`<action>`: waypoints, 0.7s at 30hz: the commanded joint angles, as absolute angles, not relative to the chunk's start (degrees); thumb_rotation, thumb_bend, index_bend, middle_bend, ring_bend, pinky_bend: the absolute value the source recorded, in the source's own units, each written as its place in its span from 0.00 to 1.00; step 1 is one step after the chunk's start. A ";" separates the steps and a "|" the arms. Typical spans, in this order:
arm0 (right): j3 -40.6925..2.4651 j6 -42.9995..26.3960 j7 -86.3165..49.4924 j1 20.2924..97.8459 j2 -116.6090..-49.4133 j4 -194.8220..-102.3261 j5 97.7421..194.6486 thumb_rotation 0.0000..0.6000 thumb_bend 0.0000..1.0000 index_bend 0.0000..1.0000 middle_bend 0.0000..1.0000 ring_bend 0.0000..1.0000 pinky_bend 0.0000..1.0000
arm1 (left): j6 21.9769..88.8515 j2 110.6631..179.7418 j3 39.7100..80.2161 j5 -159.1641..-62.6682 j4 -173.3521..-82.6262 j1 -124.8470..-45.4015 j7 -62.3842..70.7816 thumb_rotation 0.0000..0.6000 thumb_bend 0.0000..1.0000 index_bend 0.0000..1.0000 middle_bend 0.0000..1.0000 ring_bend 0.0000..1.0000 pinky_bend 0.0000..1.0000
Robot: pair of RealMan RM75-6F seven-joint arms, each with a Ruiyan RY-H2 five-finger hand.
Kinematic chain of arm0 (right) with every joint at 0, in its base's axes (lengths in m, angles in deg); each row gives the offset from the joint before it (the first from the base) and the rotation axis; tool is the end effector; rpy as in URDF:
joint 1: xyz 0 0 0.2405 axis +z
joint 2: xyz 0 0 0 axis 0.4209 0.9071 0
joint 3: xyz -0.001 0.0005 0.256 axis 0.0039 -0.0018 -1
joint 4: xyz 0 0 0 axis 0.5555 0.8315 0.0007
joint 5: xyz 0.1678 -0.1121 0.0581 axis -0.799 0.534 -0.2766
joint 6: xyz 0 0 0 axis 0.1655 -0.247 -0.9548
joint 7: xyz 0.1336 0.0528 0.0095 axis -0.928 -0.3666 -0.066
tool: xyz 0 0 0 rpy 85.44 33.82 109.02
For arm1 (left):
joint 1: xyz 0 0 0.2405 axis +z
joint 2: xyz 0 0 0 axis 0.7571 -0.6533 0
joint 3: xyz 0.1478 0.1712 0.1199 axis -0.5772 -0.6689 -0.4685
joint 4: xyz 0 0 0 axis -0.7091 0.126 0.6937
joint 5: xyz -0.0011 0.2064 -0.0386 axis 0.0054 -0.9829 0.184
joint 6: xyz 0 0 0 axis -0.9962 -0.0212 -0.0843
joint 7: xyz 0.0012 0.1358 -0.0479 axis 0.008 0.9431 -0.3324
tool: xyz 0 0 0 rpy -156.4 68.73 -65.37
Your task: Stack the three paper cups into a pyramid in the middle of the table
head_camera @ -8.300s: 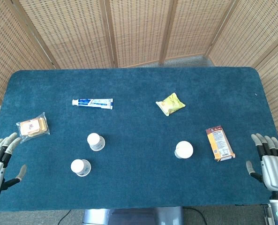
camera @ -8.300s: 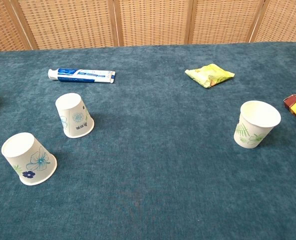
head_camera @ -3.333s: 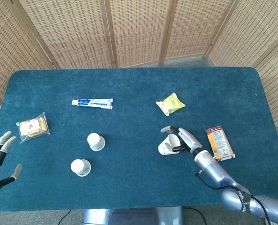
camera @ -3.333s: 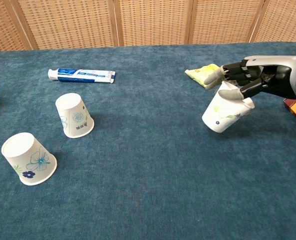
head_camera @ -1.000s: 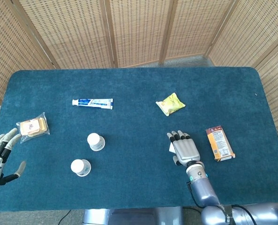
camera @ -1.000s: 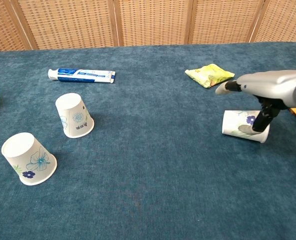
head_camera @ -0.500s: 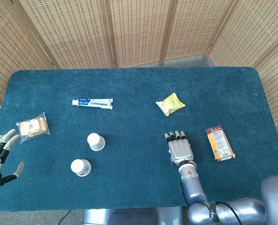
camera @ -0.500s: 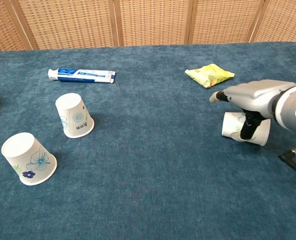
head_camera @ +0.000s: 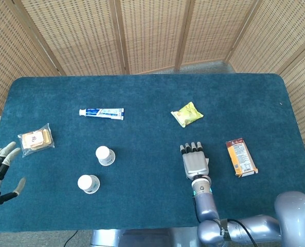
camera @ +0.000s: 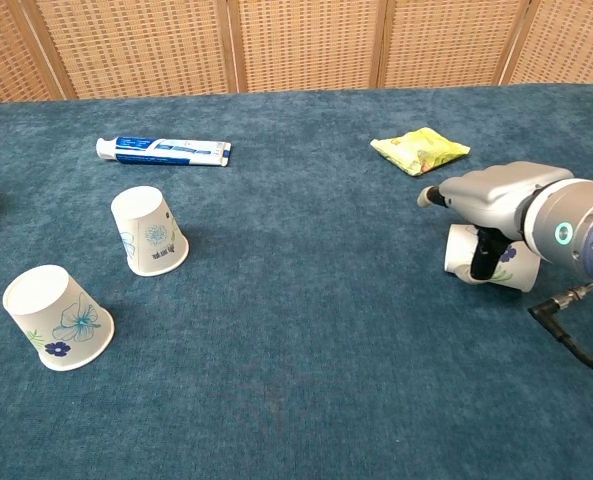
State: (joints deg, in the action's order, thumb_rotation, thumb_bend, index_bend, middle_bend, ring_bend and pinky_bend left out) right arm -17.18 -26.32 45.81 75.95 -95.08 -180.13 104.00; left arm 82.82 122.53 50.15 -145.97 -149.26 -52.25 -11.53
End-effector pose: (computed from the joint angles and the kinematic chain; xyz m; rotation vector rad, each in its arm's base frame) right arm -0.1190 -0.2854 -0.0362 1.7707 -0.9559 0.3466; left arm -0.2921 0.1531 0.1712 -1.4222 -1.0213 -1.1682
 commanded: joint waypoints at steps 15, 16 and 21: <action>-17.88 -26.69 47.12 75.53 -95.68 -179.36 103.29 1.00 0.44 0.23 0.00 0.00 0.09 | 83.05 122.51 49.93 -145.84 -148.82 -52.00 -12.03 1.00 0.47 0.03 0.00 0.00 0.00; -17.89 -26.79 47.25 75.51 -95.61 -179.43 103.25 1.00 0.44 0.21 0.00 0.00 0.09 | 83.05 122.50 49.92 -145.84 -148.79 -51.99 -12.12 1.00 0.47 0.03 0.00 0.00 0.00; -18.17 -27.58 48.09 75.49 -94.91 -180.15 103.16 1.00 0.42 0.14 0.00 0.00 0.08 | 83.04 122.48 49.96 -145.83 -148.86 -52.04 -12.14 1.00 0.47 0.03 0.00 0.00 0.00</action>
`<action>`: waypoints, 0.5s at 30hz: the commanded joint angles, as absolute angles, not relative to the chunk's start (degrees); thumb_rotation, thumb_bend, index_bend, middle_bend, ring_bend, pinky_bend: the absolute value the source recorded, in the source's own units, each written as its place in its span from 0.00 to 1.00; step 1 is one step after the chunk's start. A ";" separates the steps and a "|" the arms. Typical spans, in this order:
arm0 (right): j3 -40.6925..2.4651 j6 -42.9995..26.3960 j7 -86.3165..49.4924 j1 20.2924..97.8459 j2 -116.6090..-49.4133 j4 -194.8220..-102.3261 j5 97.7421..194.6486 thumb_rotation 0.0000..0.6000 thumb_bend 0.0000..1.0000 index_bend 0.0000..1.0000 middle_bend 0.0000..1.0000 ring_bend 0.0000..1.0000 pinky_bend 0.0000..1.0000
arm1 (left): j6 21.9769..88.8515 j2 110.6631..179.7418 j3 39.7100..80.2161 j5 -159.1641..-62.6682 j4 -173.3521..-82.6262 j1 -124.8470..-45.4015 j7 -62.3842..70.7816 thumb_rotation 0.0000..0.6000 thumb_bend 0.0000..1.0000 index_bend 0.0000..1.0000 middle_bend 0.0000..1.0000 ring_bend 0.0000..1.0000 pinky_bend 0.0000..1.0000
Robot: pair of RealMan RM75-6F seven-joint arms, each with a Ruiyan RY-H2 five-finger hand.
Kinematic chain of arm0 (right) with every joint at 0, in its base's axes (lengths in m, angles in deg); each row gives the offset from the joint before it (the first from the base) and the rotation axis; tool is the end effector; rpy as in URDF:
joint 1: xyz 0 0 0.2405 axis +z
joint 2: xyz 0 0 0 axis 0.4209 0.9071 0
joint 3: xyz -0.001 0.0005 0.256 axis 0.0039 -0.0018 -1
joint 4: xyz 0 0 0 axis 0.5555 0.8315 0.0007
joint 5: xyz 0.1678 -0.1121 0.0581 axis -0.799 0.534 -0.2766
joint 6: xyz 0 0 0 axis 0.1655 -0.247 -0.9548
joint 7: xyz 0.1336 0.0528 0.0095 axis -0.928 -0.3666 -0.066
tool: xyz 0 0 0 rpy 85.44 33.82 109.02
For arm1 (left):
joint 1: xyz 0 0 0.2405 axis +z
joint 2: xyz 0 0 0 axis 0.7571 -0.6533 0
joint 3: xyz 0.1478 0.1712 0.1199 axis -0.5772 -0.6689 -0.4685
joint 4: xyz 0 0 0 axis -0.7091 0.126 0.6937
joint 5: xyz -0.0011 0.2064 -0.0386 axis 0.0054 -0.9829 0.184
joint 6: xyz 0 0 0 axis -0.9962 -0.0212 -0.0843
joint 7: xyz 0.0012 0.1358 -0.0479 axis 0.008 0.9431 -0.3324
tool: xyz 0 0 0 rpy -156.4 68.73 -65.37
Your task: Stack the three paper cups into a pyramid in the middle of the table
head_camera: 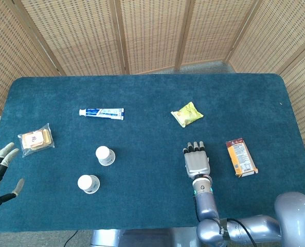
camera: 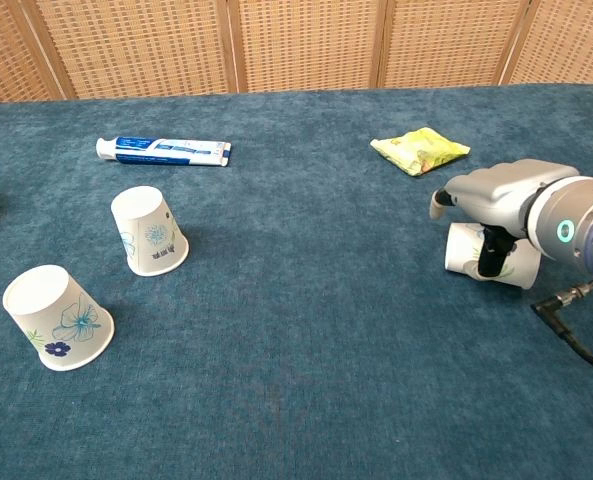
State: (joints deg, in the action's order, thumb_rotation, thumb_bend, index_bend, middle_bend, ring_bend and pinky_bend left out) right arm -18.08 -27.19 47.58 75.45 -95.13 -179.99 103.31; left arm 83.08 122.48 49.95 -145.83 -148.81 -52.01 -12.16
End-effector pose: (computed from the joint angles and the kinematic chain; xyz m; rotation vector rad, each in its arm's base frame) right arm -0.1212 -0.2872 -0.0335 1.7513 -0.9458 0.3224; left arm -0.2946 0.1512 0.1723 -1.4162 -1.0264 -1.1660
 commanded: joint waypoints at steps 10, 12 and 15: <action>-18.78 -31.08 51.29 75.48 -95.01 -181.01 100.10 1.00 0.42 0.09 0.00 0.00 0.06 | 82.59 122.44 49.88 -146.18 -148.86 -52.43 -12.10 1.00 0.47 0.02 0.00 0.00 0.00; -18.45 -31.43 51.87 75.51 -95.11 -180.44 100.29 1.00 0.42 0.09 0.00 0.00 0.04 | 82.63 122.41 49.86 -146.17 -148.82 -52.40 -12.10 1.00 0.47 0.02 0.00 0.00 0.00; -18.13 -31.38 51.85 75.41 -95.19 -179.81 101.33 1.00 0.42 0.09 0.00 0.00 0.03 | 82.77 122.35 49.82 -146.08 -148.76 -52.28 -12.24 1.00 0.47 0.02 0.00 0.00 0.00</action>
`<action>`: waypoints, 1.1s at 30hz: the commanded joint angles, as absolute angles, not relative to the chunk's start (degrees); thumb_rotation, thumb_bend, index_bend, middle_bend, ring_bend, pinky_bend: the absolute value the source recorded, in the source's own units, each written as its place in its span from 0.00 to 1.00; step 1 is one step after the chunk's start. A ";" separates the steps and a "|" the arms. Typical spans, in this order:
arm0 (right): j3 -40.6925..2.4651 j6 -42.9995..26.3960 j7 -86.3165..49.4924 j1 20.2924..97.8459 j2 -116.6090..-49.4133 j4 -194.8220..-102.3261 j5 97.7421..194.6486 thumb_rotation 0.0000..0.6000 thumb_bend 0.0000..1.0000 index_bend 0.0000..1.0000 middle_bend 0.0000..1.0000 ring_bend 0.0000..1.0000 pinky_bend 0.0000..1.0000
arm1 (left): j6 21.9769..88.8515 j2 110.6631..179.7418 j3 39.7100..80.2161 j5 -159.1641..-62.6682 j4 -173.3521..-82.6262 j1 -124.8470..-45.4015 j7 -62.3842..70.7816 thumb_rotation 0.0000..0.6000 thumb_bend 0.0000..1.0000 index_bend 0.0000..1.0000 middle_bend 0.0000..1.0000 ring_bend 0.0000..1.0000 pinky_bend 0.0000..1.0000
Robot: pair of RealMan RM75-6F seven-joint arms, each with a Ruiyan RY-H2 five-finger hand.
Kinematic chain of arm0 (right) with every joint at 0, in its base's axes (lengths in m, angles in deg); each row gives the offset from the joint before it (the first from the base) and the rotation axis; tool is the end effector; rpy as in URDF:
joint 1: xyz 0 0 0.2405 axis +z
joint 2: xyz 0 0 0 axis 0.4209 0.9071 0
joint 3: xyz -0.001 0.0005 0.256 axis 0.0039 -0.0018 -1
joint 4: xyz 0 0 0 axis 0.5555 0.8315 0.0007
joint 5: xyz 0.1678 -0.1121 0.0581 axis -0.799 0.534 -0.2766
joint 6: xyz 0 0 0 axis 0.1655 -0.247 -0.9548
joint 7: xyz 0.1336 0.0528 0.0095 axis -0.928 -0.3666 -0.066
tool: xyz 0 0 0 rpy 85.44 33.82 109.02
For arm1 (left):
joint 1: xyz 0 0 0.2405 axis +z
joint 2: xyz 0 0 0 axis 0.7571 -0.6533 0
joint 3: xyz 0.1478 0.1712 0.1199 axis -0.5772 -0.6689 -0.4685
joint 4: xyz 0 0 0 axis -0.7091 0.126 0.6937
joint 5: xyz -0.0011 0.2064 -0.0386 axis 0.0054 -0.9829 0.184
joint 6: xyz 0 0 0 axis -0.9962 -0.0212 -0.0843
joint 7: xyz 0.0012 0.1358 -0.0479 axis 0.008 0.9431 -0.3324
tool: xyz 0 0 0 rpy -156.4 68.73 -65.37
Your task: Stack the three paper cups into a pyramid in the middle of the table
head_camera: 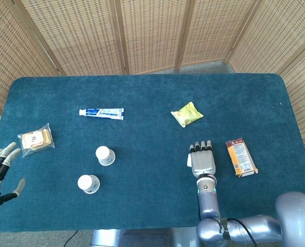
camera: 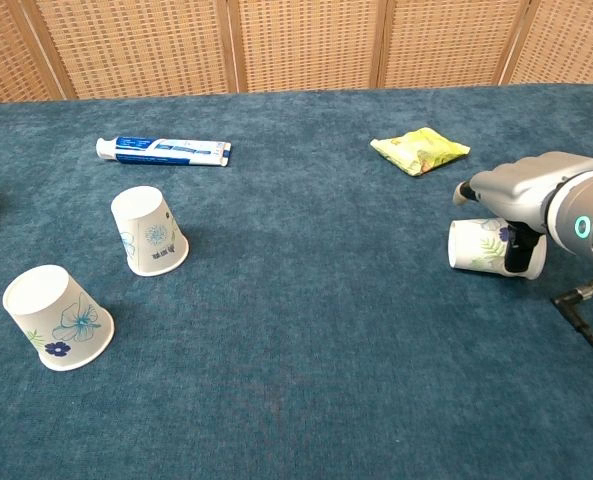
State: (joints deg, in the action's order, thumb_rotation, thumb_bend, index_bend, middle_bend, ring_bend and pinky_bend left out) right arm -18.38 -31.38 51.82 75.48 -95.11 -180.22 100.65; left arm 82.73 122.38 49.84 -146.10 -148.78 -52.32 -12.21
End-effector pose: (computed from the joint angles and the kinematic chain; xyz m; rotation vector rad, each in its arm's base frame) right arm -0.1294 -0.2877 -0.0255 1.7058 -0.8971 0.2284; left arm -0.2939 0.1523 0.1716 -1.4284 -1.0277 -1.1651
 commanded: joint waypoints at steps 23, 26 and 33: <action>-19.55 -34.11 56.37 75.81 -99.15 -177.68 100.01 1.00 0.43 0.10 0.00 0.00 0.00 | 82.68 122.25 49.56 -146.12 -148.15 -52.29 -13.26 1.00 0.47 0.02 0.00 0.00 0.00; -19.56 -34.58 57.04 75.79 -99.53 -176.95 99.91 1.00 0.43 0.14 0.00 0.00 0.00 | 82.65 122.36 49.58 -146.02 -148.07 -52.28 -13.40 1.00 0.47 0.02 0.00 0.00 0.00; -19.38 -35.00 58.07 75.42 -99.91 -175.96 99.91 1.00 0.45 0.23 0.00 0.00 0.01 | 82.59 122.33 49.55 -146.15 -148.03 -52.39 -13.59 1.00 0.47 0.02 0.00 0.00 0.00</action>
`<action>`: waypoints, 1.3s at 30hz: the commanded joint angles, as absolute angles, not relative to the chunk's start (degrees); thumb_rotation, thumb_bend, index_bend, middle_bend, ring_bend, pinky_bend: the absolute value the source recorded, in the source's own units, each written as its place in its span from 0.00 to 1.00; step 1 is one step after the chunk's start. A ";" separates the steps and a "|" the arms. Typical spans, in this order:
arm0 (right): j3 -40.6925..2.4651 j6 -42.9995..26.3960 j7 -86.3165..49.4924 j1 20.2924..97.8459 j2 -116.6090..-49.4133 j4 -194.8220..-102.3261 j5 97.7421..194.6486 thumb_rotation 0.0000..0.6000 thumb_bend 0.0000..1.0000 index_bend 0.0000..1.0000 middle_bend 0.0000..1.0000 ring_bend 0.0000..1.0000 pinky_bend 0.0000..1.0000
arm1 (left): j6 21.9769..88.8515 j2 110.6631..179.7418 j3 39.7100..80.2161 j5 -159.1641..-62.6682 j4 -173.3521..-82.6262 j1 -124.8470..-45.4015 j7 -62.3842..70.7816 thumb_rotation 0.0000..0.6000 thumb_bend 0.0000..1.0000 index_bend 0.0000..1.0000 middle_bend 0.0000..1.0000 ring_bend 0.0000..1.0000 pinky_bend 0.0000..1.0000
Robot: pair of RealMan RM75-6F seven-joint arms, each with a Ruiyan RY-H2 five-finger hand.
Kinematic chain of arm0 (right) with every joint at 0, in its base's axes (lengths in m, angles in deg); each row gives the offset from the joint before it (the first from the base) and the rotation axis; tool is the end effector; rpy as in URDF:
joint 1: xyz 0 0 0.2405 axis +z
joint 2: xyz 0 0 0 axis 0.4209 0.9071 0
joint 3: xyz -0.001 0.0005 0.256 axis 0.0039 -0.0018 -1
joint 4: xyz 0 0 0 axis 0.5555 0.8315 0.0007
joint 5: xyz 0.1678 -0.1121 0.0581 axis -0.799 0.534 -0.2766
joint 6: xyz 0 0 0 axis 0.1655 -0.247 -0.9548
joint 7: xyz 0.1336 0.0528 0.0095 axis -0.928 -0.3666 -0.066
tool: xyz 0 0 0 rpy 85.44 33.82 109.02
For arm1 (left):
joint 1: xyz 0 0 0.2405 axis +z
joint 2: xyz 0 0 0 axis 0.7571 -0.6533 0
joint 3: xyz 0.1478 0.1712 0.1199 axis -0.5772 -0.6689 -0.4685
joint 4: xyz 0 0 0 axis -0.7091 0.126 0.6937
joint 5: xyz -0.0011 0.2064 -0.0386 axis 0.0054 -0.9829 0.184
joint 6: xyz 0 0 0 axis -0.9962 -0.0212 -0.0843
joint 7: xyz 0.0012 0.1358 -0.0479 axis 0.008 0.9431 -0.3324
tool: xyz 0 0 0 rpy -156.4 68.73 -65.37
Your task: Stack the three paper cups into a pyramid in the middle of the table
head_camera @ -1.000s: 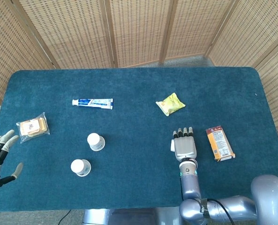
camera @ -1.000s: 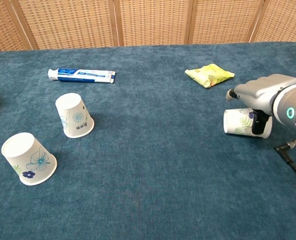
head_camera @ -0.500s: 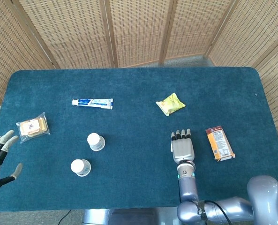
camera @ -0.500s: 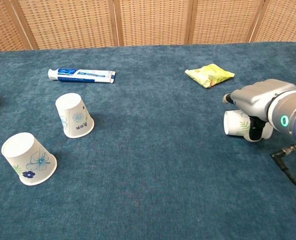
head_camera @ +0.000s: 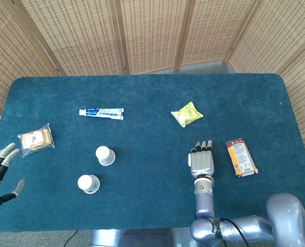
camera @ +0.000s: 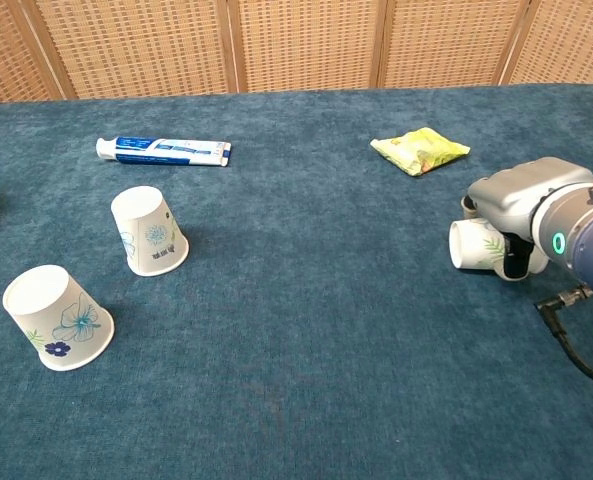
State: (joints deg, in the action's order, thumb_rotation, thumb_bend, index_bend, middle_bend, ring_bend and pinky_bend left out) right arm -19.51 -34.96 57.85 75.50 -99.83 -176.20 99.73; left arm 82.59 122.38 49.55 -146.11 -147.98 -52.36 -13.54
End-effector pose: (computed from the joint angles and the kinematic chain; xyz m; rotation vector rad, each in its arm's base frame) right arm -0.1289 -0.2871 -0.0381 1.6805 -0.8296 0.1409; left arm -0.2970 0.1516 0.1718 -1.4296 -1.0425 -1.1659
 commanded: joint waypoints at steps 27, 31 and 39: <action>-27.38 -13.18 32.57 69.48 -88.19 -182.84 106.29 1.00 0.45 0.30 0.00 0.00 0.00 | 83.52 121.75 49.55 -145.66 -148.62 -51.64 -12.99 1.00 0.47 0.02 0.00 0.00 0.00; -28.18 -7.74 26.06 68.47 -85.61 -181.82 108.15 1.00 0.44 0.30 0.00 0.00 0.00 | 83.76 121.47 49.56 -145.54 -149.02 -51.40 -12.60 1.00 0.47 0.02 0.00 0.00 0.00; -29.11 3.37 12.32 66.39 -80.85 -179.24 111.84 1.00 0.43 0.28 0.00 0.00 0.00 | 84.08 120.79 49.60 -145.34 -150.38 -50.97 -11.11 1.00 0.47 0.02 0.00 0.00 0.00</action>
